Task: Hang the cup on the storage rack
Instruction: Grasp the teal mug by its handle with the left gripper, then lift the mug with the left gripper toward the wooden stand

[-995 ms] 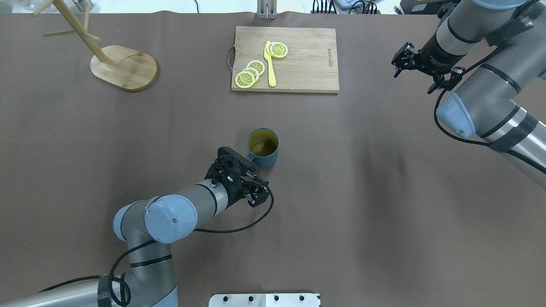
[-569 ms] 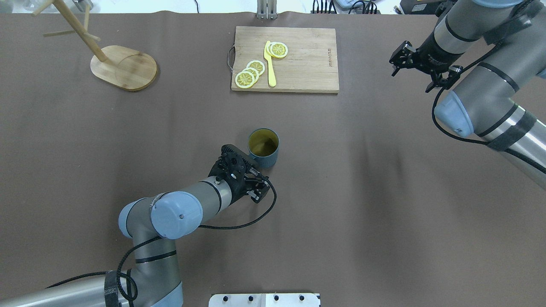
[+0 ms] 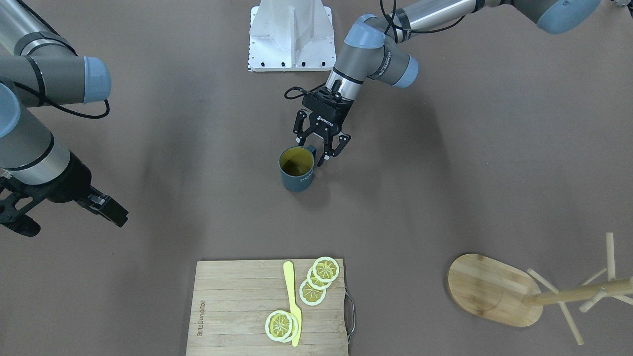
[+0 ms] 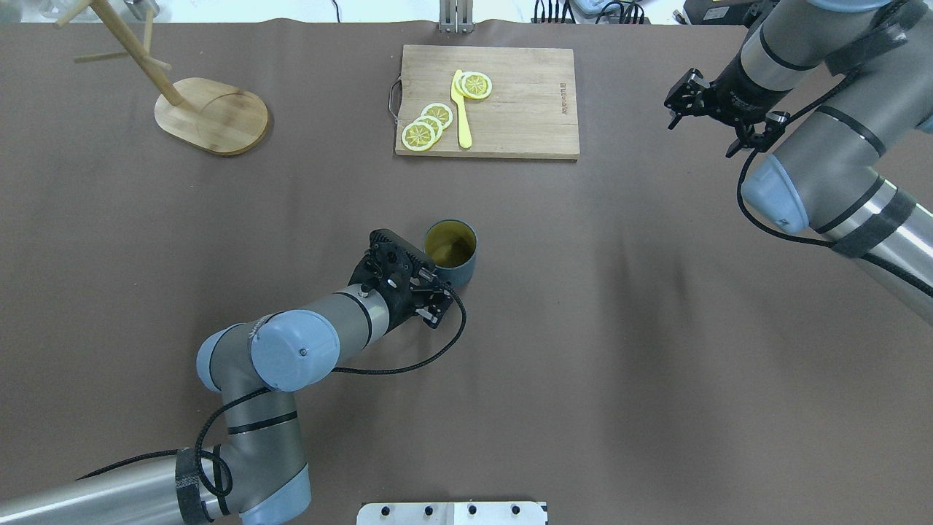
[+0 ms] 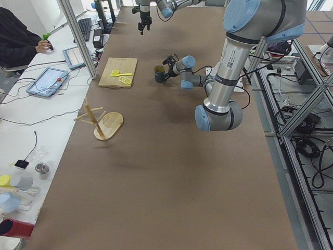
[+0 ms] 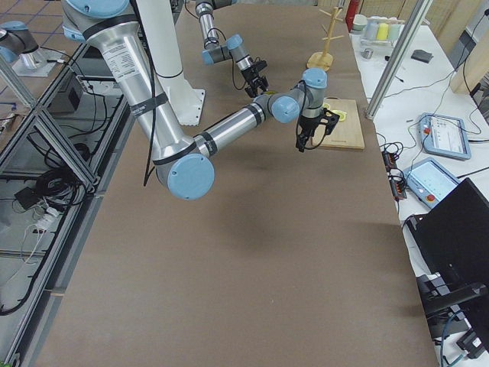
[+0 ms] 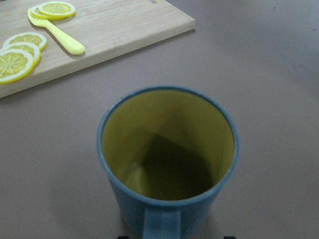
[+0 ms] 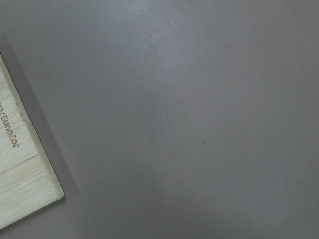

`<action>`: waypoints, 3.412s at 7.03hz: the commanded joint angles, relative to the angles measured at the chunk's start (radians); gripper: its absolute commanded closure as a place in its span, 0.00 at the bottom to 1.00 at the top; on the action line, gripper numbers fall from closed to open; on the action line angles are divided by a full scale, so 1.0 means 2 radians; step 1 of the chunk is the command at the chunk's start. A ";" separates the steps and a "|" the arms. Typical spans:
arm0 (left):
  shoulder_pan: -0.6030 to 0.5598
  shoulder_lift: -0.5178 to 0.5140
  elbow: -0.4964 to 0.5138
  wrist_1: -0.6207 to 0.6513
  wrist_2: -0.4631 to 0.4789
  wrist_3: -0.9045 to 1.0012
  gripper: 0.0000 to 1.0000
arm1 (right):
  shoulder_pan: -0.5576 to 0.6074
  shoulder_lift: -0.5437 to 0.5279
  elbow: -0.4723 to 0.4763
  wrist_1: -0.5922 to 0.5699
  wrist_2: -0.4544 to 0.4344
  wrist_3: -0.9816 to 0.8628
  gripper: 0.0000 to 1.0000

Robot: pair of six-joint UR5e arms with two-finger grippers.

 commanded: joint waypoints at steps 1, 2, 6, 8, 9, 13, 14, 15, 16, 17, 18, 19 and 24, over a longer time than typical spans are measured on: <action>-0.002 0.000 0.000 0.000 0.001 -0.002 0.79 | -0.001 0.001 0.000 0.000 0.000 0.001 0.00; -0.002 0.000 -0.001 0.000 0.000 -0.003 0.96 | -0.001 0.001 0.000 0.000 0.000 0.001 0.00; -0.063 0.002 -0.059 -0.006 -0.079 -0.073 1.00 | -0.003 0.007 0.005 0.001 0.001 0.009 0.00; -0.153 0.003 -0.067 -0.004 -0.165 -0.121 1.00 | -0.003 0.014 0.006 0.001 0.001 0.009 0.00; -0.194 0.005 -0.065 0.001 -0.194 -0.173 1.00 | -0.003 0.017 0.007 0.002 0.001 0.010 0.00; -0.284 -0.001 -0.004 -0.023 -0.244 -0.369 1.00 | -0.004 0.017 0.018 0.002 0.000 0.012 0.00; -0.300 -0.005 0.016 -0.060 -0.245 -0.424 1.00 | -0.006 0.017 0.021 0.002 -0.001 0.012 0.00; -0.314 -0.013 0.050 -0.126 -0.245 -0.499 1.00 | -0.007 0.017 0.025 0.002 -0.001 0.015 0.00; -0.330 -0.014 0.083 -0.197 -0.245 -0.566 1.00 | -0.009 0.020 0.028 0.002 -0.002 0.022 0.00; -0.345 -0.014 0.101 -0.236 -0.244 -0.616 1.00 | -0.010 0.024 0.029 0.002 -0.003 0.025 0.00; -0.356 -0.014 0.112 -0.266 -0.240 -0.665 1.00 | -0.011 0.025 0.030 0.002 -0.004 0.026 0.00; -0.356 -0.008 0.126 -0.312 -0.202 -0.714 1.00 | -0.011 0.025 0.033 0.002 -0.005 0.026 0.00; -0.352 -0.001 0.196 -0.471 -0.086 -0.831 1.00 | -0.012 0.026 0.037 0.002 -0.005 0.026 0.00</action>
